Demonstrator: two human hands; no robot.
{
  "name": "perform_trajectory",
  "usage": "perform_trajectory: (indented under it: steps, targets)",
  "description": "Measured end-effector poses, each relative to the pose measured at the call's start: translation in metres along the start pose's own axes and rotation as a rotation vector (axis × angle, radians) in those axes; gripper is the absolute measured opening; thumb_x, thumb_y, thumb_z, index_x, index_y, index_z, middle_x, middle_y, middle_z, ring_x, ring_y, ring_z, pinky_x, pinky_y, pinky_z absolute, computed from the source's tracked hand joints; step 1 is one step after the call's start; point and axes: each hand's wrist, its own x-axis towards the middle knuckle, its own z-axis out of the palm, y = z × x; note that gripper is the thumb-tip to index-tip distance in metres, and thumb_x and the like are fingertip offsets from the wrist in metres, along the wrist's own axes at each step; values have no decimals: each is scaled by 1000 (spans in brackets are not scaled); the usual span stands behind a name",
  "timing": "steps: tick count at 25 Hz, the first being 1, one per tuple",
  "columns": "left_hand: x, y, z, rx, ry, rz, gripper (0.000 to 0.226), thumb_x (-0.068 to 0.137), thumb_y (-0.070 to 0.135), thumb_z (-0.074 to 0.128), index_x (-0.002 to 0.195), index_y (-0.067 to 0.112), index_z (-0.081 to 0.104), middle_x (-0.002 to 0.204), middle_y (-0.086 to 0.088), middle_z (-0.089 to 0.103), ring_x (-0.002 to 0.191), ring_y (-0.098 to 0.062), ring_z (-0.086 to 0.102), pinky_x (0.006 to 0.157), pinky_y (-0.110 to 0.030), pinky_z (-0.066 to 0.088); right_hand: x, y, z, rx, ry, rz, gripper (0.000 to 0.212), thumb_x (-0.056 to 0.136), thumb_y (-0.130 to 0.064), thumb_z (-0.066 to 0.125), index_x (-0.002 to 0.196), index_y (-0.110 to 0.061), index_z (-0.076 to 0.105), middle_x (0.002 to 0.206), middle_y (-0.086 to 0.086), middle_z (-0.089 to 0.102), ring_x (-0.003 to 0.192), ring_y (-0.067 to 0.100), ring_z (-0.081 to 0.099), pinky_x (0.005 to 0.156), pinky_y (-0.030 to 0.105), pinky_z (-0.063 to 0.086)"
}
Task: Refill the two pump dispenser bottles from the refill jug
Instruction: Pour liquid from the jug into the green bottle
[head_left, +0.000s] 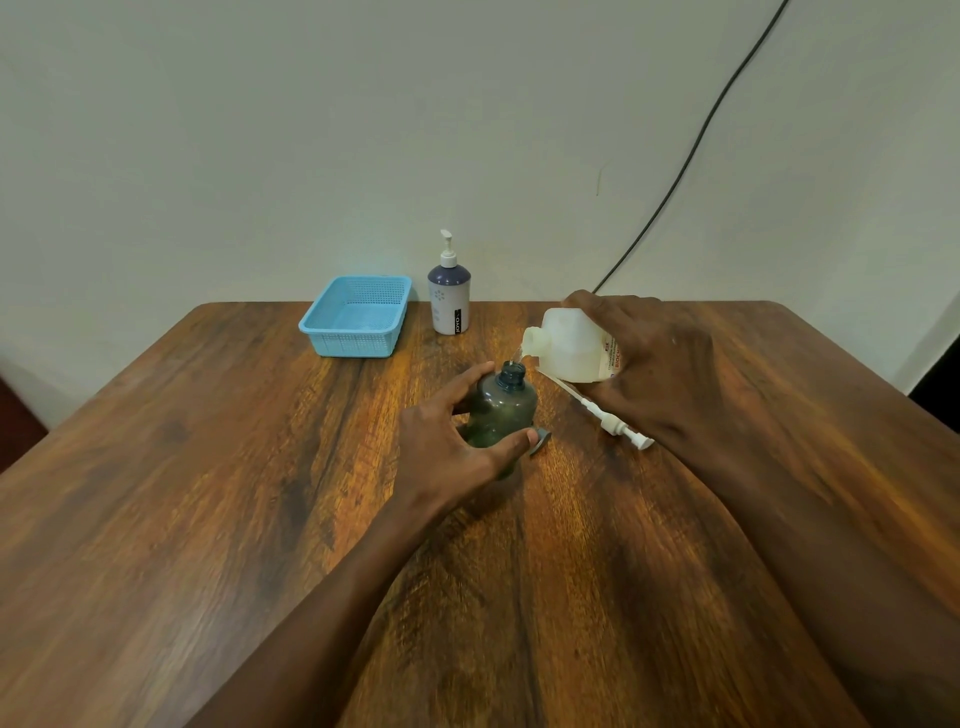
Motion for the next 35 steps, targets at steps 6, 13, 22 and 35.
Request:
perform_trajectory:
  steps: [6, 13, 22, 35]
  targets:
    - [-1, -2, 1, 7, -1, -5, 92, 63, 67, 81, 144, 32, 55, 131, 5, 68, 113, -8, 66, 87, -36, 63, -1, 2, 0, -10, -3, -6, 74, 79, -57, 59, 139, -13, 59, 117, 20, 73, 96, 41, 72, 78, 53, 60]
    - [-2, -1, 1, 3, 0, -11, 90, 63, 64, 83, 143, 32, 56, 129, 7, 68, 111, -5, 66, 87, -31, 62, -1, 1, -2, -33, -38, 17, 73, 76, -48, 74, 140, -16, 59, 119, 15, 73, 100, 38, 71, 80, 50, 59]
    - [-3, -1, 0, -15, -4, -17, 90, 63, 62, 83, 143, 31, 57, 129, 8, 67, 112, -6, 66, 88, -29, 62, -1, 0, -3, -59, -51, 21, 75, 75, -49, 73, 141, -16, 60, 121, 14, 73, 102, 37, 71, 81, 49, 59]
    - [-5, 0, -1, -2, -16, -5, 93, 63, 63, 81, 145, 27, 56, 129, 12, 65, 110, -2, 64, 87, -16, 57, -1, 1, -3, -50, -50, 25, 73, 75, -47, 74, 140, -18, 60, 121, 15, 73, 106, 38, 70, 86, 52, 58]
